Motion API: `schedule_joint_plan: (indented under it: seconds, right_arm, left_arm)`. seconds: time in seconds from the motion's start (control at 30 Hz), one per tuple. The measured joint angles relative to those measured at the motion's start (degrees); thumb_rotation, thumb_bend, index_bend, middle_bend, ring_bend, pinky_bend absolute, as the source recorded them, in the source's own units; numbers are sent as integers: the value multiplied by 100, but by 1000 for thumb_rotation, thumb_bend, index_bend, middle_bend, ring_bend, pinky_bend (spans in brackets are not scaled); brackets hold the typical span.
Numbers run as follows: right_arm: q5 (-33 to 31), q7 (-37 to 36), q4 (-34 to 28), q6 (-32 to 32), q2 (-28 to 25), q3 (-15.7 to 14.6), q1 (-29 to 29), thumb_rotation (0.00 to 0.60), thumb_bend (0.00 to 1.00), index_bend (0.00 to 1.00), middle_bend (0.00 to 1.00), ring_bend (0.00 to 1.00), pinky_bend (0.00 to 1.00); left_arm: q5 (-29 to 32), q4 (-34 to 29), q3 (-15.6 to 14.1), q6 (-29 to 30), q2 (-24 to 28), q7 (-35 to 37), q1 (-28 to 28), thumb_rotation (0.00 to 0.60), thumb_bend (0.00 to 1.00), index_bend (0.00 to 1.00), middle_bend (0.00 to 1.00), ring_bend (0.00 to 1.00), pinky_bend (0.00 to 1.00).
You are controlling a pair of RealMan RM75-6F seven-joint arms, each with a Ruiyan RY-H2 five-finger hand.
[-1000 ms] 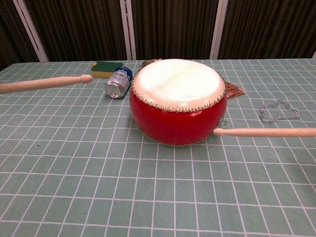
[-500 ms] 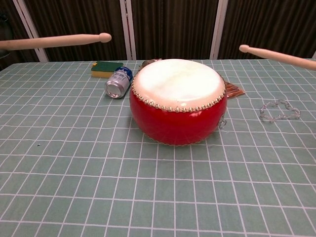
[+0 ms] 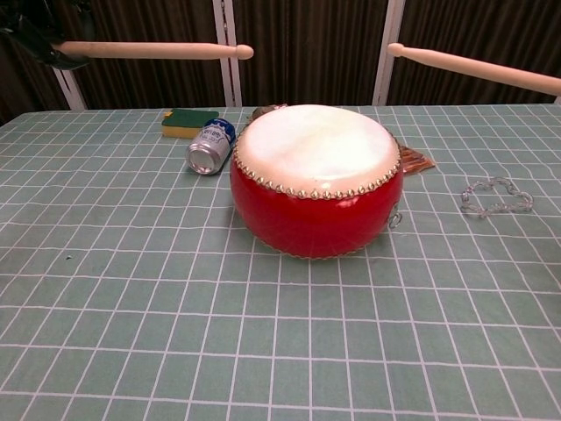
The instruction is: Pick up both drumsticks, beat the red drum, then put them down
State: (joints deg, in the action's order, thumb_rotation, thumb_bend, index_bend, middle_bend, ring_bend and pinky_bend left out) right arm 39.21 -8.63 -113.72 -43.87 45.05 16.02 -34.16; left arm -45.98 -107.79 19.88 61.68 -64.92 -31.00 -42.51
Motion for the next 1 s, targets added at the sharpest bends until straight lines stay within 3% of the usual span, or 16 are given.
schedule_joint_plan:
  seconds: [0.63, 1.0]
  right_arm:
    - [-216, 766, 96, 352, 483, -248, -832, 600, 639, 958, 1000, 1000, 1000]
    - [-568, 1247, 138, 213, 830, -518, -1222, 600, 638, 958, 1000, 1000, 1000]
  left_arm:
    - [913, 674, 263, -269, -374, -196, -972, 600, 568, 796, 1000, 1000, 1000]
    - [978, 757, 132, -314, -395, -113, -1110, 600, 568, 795, 1000, 1000, 1000]
